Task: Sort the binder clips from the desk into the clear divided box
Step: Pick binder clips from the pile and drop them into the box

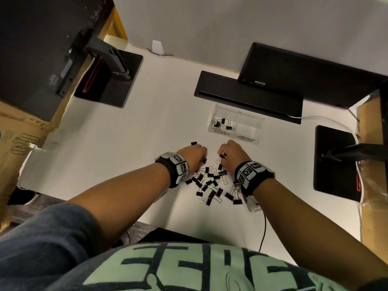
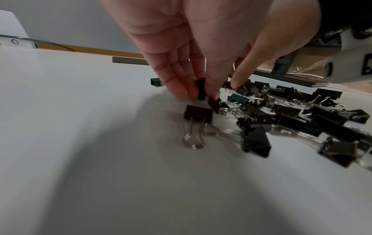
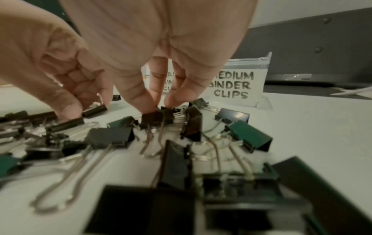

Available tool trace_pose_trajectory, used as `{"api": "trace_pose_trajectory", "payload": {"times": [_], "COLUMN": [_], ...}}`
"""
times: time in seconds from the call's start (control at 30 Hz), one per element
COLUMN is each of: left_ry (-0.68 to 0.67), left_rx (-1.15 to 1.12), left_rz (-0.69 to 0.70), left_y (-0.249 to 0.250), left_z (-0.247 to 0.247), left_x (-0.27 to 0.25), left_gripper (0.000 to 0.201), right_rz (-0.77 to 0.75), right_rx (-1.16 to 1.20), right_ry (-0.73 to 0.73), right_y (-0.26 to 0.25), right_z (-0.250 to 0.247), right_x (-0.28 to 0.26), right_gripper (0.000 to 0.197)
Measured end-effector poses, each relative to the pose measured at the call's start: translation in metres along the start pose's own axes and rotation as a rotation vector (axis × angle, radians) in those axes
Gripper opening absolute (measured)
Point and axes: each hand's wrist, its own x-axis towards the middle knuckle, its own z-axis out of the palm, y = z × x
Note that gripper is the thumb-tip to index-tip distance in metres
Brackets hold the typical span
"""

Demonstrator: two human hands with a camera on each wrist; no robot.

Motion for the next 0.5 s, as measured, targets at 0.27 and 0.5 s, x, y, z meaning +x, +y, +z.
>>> {"api": "trace_pose_trajectory", "payload": {"times": [0.27, 0.5], "left_ry": [0.009, 0.014], "left_rx": [0.030, 0.012], "left_rz": [0.038, 0.028], "left_y": [0.006, 0.008], "left_z": [-0.004, -0.006], "left_x": [-0.001, -0.004], "left_gripper": [0.021, 0.010], "right_rz": [-0.025, 0.207], "right_rx": [-0.040, 0.606], "right_ry": [-0.022, 0.154], "right_y": [-0.003, 0.012], "right_z": [-0.007, -0.026], "right_x": [-0.002, -0.010], "right_gripper": [0.014, 0.020]}}
